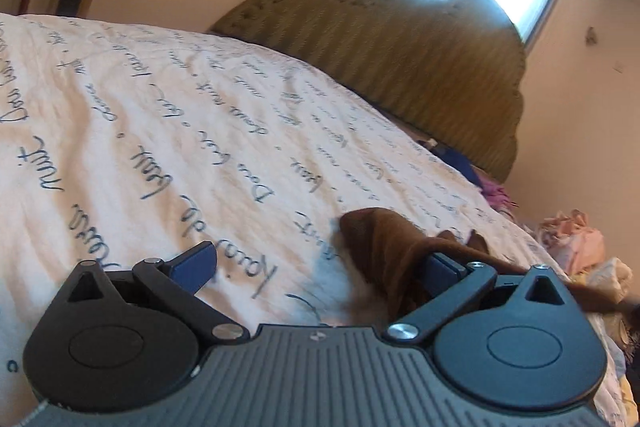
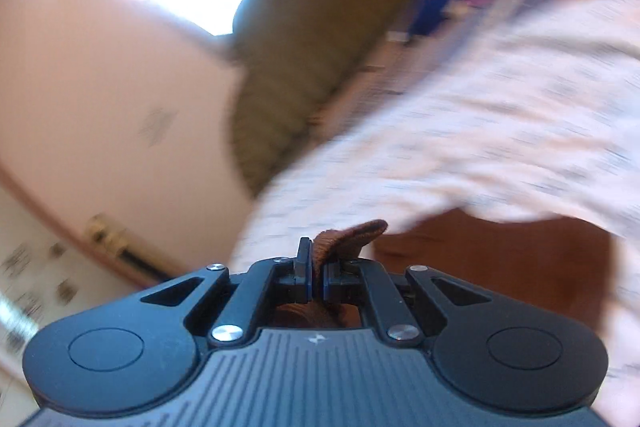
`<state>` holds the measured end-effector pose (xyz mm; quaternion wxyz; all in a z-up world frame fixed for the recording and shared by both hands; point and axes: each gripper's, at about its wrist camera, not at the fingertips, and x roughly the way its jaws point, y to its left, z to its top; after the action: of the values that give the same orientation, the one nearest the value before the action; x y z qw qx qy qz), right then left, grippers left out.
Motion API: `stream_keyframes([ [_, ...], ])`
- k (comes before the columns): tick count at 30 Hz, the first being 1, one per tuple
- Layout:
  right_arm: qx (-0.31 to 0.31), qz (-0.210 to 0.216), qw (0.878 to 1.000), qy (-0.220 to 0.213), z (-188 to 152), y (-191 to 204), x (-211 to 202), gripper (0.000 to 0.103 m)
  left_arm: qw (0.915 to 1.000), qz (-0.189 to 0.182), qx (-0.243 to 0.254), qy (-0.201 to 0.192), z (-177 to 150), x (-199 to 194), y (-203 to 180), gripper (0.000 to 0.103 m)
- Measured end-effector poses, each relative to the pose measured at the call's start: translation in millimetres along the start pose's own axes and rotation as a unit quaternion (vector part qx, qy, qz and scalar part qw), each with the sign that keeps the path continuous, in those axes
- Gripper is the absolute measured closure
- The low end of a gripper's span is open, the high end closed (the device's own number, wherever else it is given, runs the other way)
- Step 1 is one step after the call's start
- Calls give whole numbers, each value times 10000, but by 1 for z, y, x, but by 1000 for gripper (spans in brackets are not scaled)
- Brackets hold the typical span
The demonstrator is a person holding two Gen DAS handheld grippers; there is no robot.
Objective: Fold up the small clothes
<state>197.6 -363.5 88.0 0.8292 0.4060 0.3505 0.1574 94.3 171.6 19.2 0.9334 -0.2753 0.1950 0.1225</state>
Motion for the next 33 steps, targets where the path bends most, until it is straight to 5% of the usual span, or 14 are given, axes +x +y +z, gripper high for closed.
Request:
stream_keyframes([
  [4, 214, -552, 9977, 339, -20, -52, 15, 98, 9987, -511, -81, 13, -1, -8, -2, 1],
  [8, 220, -440, 9984, 281, -18, -69, 12, 98, 9911, -1293, -283, 127, 1, -20, 0, 1],
  [12, 91, -302, 9995, 61, -4, -79, -2, 98, 9906, -1229, -269, 536, 13, 6, -10, 1],
  [18, 243, -407, 9982, 359, -11, -108, 10, 97, 9836, -907, -130, 1551, 27, 84, -24, 9],
  [19, 260, -333, 9985, 342, -12, -110, 10, 97, 9814, -977, -80, 1653, 30, 91, -27, 26],
  [20, 275, -319, 9986, 326, -12, -111, 9, 97, 9781, -1055, -38, 1795, 32, 99, -30, 63],
  [23, 203, -477, 9986, 123, -8, -112, 4, 98, 9742, -909, -50, 2065, 38, 115, -34, 87],
  [28, 141, -619, 9977, 224, -7, -116, 6, 99, 9809, -301, 1363, 1356, 40, 101, -61, 87],
  [33, 279, -412, 9986, 204, -17, -123, 7, 98, 9558, -17, 2685, 1196, 13, 108, -72, 82],
])
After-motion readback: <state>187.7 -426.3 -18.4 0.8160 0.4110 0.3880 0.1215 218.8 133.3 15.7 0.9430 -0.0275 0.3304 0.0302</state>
